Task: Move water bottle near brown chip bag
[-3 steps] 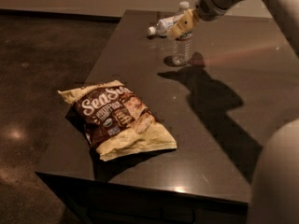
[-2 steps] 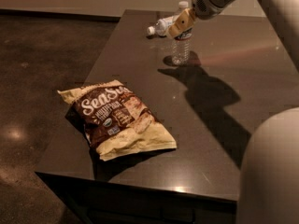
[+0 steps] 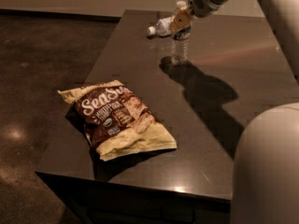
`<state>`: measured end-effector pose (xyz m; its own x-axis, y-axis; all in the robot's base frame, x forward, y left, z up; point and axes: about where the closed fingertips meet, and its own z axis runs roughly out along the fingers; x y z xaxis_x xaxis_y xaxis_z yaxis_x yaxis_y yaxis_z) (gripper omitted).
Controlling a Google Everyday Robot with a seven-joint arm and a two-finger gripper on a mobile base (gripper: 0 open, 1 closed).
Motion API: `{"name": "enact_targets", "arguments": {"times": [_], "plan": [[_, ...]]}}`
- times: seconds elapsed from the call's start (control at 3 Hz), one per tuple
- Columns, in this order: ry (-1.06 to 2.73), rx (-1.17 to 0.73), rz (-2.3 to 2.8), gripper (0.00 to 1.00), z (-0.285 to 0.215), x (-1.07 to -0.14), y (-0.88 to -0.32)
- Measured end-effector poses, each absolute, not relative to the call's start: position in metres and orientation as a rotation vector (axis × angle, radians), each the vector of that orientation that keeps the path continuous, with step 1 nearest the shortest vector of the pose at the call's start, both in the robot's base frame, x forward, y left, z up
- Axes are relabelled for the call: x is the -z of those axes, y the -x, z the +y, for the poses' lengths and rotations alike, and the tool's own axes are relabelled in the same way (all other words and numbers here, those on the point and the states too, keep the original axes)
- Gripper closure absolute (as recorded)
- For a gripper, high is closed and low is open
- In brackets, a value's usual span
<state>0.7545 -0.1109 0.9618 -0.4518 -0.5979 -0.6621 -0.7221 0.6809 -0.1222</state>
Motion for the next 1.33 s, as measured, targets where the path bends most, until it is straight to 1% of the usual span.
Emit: {"name": "enact_targets", "arguments": {"times": [0.33, 0.67, 1.0, 1.33], "plan": [[1.106, -0.287, 2.136, 0.84, -0.096, -0.972, -0.731], [1.227, -0.345, 2.042, 1.00, -0.074, -0.983, -0.692], [1.341, -0.428, 1.983, 1.00, -0.046, -0.973, -0.653], [1.420, -0.514, 1.946, 1.00, -0.030, -0.959, -0.624]]}}
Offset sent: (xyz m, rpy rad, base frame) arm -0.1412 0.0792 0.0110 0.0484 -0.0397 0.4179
